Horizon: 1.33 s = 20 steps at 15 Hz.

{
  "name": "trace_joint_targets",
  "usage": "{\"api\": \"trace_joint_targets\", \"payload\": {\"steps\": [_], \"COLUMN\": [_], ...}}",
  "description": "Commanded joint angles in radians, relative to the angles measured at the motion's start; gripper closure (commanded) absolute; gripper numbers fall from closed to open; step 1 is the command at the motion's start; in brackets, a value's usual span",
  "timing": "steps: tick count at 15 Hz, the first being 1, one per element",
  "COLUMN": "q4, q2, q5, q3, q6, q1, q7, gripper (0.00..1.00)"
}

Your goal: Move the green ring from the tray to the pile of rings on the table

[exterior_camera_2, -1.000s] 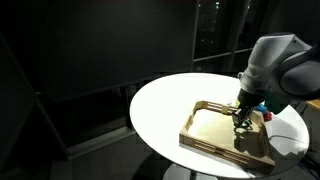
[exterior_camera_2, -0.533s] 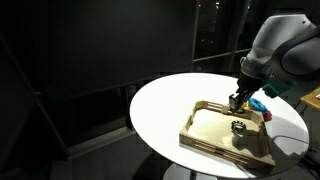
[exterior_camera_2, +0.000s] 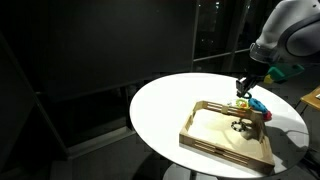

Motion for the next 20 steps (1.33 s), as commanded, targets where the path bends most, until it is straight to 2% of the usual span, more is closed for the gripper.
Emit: {"api": "trace_joint_targets", "payload": {"steps": [1, 6, 10, 11, 12, 14, 20], "q4": [0.027, 0.033, 0.031, 0.031, 0.031, 0.032, 0.019], "q2": [0.005, 0.039, 0.074, 0.082, 0.089, 0.099, 0.081], "q5": [-0.094, -0.224, -0.254, -0.250, -0.250, -0.248, -0.211], "q3": [-0.038, -0.085, -0.103, -0.105, -0.107, -0.112, -0.099], "q6": [-0.035, -0.040, -0.047, -0.049, -0.051, -0.056, -0.073], "q1": [-0.026, -0.036, -0.029, -0.027, -0.024, -0.020, -0.019], "q7": [0.076, 0.185, 0.226, 0.227, 0.228, 0.228, 0.190], "gripper": [0.94, 0.94, 0.93, 0.81, 0.59, 0.55, 0.09]}}
